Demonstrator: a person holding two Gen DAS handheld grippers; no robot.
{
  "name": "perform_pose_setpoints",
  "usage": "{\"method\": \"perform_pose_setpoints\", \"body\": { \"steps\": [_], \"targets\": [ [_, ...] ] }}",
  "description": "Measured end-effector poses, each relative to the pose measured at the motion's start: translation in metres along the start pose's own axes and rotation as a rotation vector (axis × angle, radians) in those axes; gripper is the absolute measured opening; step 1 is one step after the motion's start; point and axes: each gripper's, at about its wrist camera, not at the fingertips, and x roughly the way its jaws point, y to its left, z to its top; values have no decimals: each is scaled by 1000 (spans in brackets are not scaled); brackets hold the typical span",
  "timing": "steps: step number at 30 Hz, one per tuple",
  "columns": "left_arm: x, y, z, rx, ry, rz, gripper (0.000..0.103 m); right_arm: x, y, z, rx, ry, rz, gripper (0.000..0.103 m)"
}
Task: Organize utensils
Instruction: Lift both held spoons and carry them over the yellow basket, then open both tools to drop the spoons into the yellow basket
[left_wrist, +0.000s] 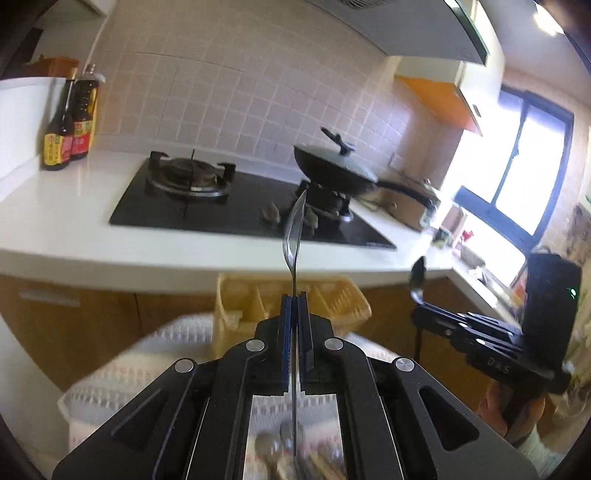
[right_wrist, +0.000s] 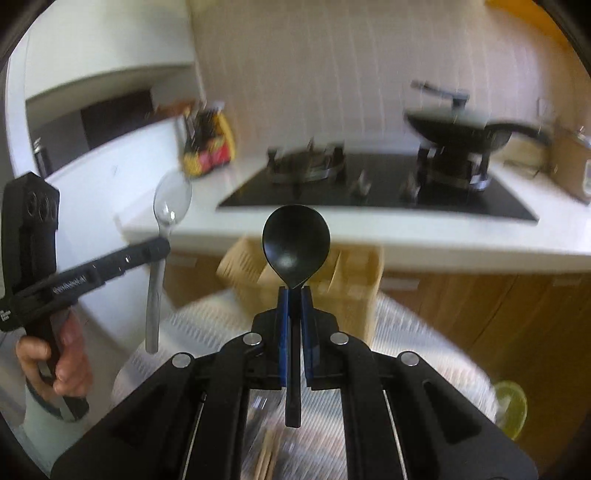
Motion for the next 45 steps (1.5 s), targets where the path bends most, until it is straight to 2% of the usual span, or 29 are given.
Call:
{"method": "perform_pose_setpoints", "body": {
  "steps": [3,7,9,11,14,21,31,32,33,34,38,41,43,45],
  "targets": [
    [17,9,15,-8,-48,-3,1,15,-9,18,5,-64,-30,5],
    [35,18,30,-13,-104,-10,1,36,-20,36,33,-111,-29,5],
    [44,22,35,-22,-133,-42,1,46,-25,40,40,-133,-31,5],
    [50,24,37,-16,-163,-53,1,58,-28,42,31,-160,-79,5],
    [61,25,38,16,-203,-23,1,75,-32,38,12,-166,-114,5],
    [89,30,24,63,-244,23,1,106,-39,24,1,-146,-106,5],
    [99,45,4,59,-254,9,1,110,-44,9,4,-135,-103,5],
    [98,46,3,56,-249,6,6,109,-44,7,9,-129,-101,6],
    [98,46,3,56,-243,4,16,109,-45,6,15,-120,-100,7],
    [98,47,1,57,-235,17,19,107,-47,4,26,-111,-94,8],
    [91,49,-6,57,-208,47,20,97,-53,-4,58,-96,-62,10],
    [75,48,-8,56,-213,46,33,84,-54,-8,68,-97,-62,24],
    [63,47,-9,53,-212,37,35,73,-53,-11,77,-107,-68,36],
    [51,45,-9,47,-212,36,35,62,-51,-13,79,-101,-76,38]
  ]
}}
